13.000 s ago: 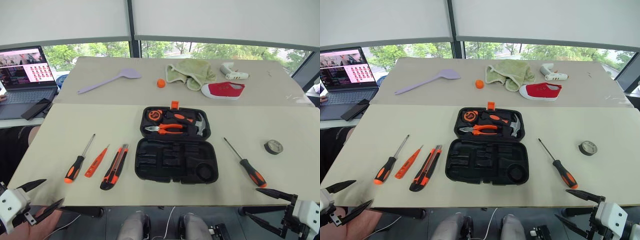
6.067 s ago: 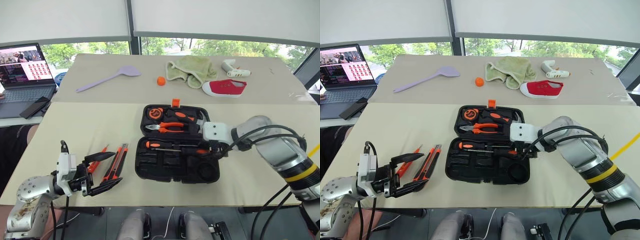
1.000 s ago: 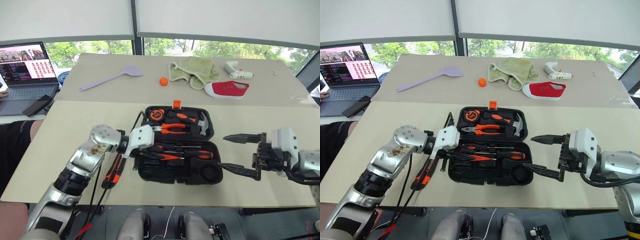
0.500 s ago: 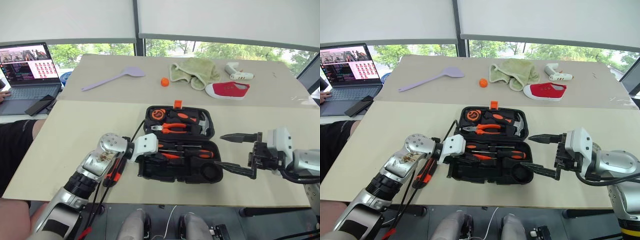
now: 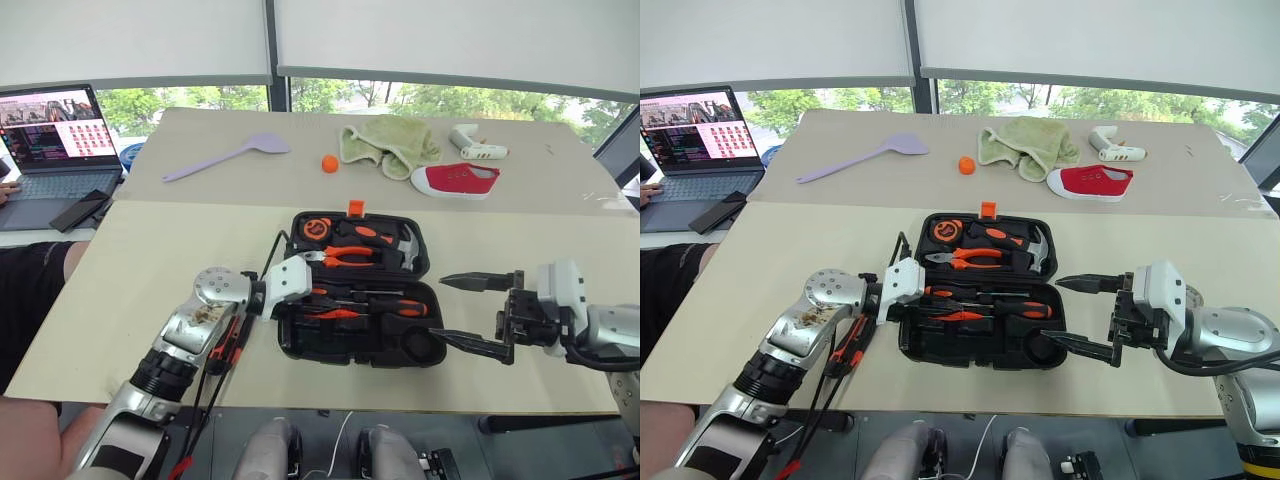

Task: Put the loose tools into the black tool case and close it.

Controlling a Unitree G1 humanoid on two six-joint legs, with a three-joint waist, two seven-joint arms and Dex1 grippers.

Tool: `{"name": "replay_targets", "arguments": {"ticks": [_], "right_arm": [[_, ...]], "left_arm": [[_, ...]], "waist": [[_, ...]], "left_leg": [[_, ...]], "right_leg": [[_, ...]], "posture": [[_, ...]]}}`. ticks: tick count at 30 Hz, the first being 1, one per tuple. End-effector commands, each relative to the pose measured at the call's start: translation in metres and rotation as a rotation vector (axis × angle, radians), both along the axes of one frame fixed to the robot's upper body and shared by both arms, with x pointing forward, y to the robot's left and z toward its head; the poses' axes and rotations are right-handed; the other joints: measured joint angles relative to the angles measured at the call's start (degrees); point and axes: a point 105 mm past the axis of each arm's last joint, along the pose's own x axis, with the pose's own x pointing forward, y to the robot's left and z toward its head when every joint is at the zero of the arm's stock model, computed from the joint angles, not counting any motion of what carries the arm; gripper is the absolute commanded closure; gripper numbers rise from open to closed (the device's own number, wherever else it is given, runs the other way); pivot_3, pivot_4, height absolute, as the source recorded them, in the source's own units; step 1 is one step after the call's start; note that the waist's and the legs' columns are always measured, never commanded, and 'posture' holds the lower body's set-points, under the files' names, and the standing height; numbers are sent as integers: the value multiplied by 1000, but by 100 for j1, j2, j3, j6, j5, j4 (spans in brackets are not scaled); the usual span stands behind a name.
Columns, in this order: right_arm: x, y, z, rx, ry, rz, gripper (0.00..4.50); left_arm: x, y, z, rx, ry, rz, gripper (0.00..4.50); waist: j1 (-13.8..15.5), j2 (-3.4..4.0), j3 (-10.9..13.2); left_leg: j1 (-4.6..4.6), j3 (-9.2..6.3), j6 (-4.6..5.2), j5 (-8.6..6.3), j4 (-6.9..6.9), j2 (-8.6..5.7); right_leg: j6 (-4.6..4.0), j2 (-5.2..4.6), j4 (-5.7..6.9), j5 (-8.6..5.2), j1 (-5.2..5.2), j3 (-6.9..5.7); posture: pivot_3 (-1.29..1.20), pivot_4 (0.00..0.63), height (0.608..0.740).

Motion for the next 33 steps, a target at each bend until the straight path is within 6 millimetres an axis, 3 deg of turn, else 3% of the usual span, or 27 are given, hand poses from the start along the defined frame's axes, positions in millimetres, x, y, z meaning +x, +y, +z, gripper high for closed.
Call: {"name": "replay_targets", "arguments": {"ticks": [1,13,16,20,23,25,30,33], "right_arm": [[-2,0,10,20,-39,4,0],[-2,1,8,24,-37,-5,0],[-3,0,8,24,-37,-3,0],[-6,-6,10,20,-51,-2,0],[-10,-17,7,7,-101,-5,0],[-13,-25,1,0,-100,-8,0],[-23,-38,-13,-8,-57,14,0],[-23,-49,-25,-50,-31,9,0]], "left_arm": [[-4,-1,-3,27,-16,-42,4488],[-1,0,-25,98,40,1,4488],[0,0,-17,53,17,19,4488],[-5,12,21,-126,-23,53,4488],[-19,49,48,-239,-62,120,3841],[-24,81,57,-289,-65,230,3085],[-41,183,31,-95,-39,587,1112],[-67,244,19,-37,10,825,86]], "waist": [[-2,0,0],[2,0,-1],[4,1,-1],[-11,1,-1],[-73,-1,1],[-120,-1,1],[-163,2,2],[-160,1,4]], "left_leg": [[0,0,0,0,0,0],[5,0,7,-4,0,1],[10,-1,23,-14,0,1],[5,-2,18,-11,-1,2],[1,-2,-3,1,-7,4],[4,-3,-5,2,-18,5],[25,4,-7,3,-36,2],[30,6,-7,1,-42,0]], "right_leg": [[0,0,0,0,0,0],[0,-1,0,0,4,1],[0,-2,0,0,7,1],[0,-6,1,0,1,2],[-1,-9,0,0,-4,1],[-1,-19,-5,-1,-4,2],[0,-49,-10,-3,5,-3],[-1,-32,-13,-4,1,-4]], "posture": [[0,150,740],[0,150,740],[0,150,740],[0,150,740],[0,150,740],[0,150,740],[0,150,740],[0,150,740]]}}
